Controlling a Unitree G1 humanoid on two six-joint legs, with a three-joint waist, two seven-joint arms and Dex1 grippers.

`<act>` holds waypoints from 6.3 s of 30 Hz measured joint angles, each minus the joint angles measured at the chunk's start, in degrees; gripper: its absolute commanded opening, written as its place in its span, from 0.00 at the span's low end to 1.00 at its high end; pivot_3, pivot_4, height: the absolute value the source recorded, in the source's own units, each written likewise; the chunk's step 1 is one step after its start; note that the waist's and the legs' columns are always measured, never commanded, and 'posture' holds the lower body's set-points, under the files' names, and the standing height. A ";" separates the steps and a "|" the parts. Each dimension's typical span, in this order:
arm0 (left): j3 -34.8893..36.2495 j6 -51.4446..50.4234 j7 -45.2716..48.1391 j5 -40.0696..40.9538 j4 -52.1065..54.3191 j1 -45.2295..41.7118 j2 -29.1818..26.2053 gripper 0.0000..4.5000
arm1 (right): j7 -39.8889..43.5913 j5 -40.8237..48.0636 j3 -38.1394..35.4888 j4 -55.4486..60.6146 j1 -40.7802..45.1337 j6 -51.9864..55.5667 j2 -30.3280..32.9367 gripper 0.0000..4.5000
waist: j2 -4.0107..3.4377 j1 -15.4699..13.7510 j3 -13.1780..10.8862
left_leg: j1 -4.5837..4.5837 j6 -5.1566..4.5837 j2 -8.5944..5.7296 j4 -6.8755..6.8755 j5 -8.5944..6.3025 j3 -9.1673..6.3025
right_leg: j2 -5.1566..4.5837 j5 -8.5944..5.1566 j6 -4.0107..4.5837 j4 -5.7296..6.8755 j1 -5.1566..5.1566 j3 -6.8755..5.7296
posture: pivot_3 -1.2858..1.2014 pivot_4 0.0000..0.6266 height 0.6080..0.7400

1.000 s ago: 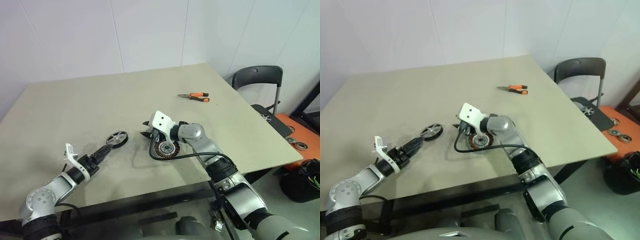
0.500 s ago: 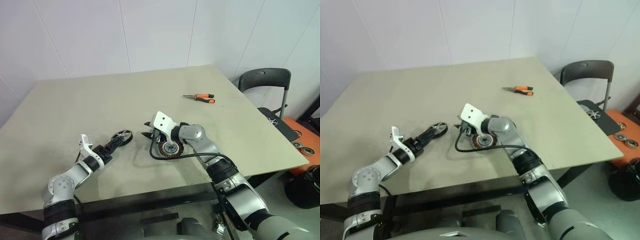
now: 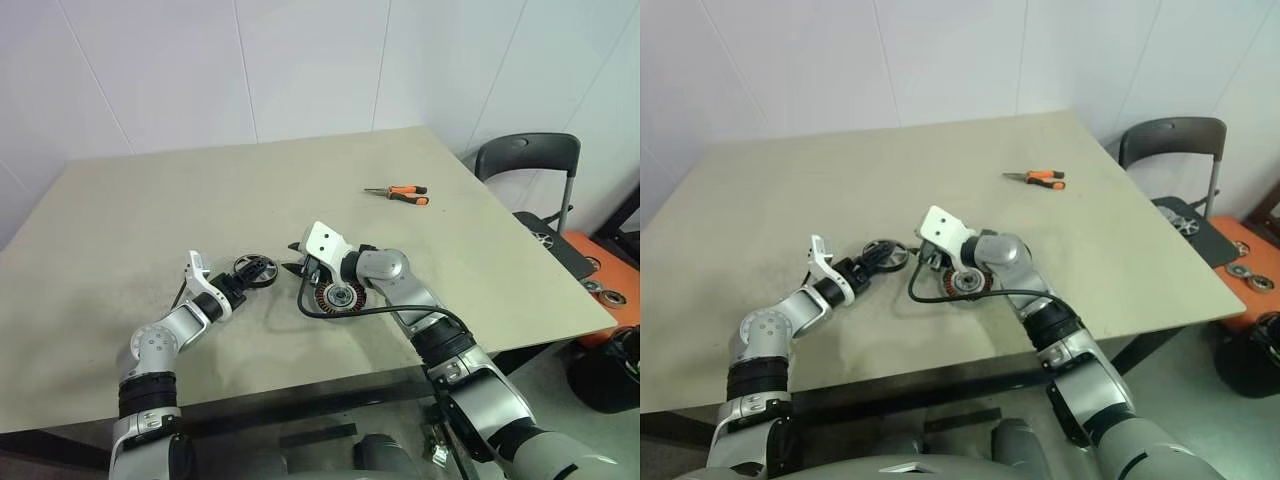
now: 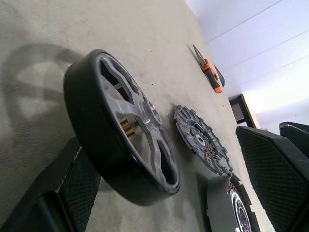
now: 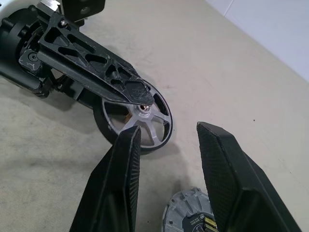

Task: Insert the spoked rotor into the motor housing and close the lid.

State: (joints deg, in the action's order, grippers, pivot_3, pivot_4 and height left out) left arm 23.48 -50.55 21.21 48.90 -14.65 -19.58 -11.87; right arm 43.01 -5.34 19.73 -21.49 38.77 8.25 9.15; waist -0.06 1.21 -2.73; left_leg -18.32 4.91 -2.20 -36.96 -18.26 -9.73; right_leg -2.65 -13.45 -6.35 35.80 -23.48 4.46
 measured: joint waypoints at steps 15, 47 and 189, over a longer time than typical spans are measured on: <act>3.25 -1.35 -0.27 2.14 1.87 1.42 -2.41 0.41 | -0.14 0.04 -0.12 0.00 -0.07 0.10 -0.08 0.43 | 0.01 0.05 -0.01 | -0.02 0.00 0.01 0.02 0.00 -0.01 | 0.00 0.00 0.00 -0.07 0.01 -0.02 | 0.52 0.00 1.00; 9.82 -15.69 -5.21 28.35 12.32 -1.25 -3.22 0.14 | -4.48 24.51 -25.76 16.66 -4.55 26.82 10.00 0.43 | 0.00 -0.02 -0.06 | -0.16 -0.26 0.03 0.13 -0.15 0.03 | -0.04 -0.02 -0.05 -0.55 0.04 -0.04 | 0.52 0.00 1.00; 4.93 -22.67 -5.01 19.22 6.43 -0.08 -3.75 0.53 | 5.20 23.44 -5.05 29.66 -18.89 27.92 18.50 0.01 | -0.01 -0.09 -0.15 | -0.14 -0.26 0.03 0.09 -0.16 0.09 | -0.02 -0.14 -0.28 -0.62 0.07 -0.01 | 0.52 0.00 1.00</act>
State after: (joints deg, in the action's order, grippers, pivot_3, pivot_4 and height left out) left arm 28.42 -73.21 16.19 68.12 -8.21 -19.66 -15.62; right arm 48.21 18.10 14.68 8.17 19.88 36.17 27.66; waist -0.06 1.12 -2.87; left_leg -18.47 4.65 -2.17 -36.86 -18.42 -9.64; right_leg -2.68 -13.59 -6.63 35.18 -23.41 4.45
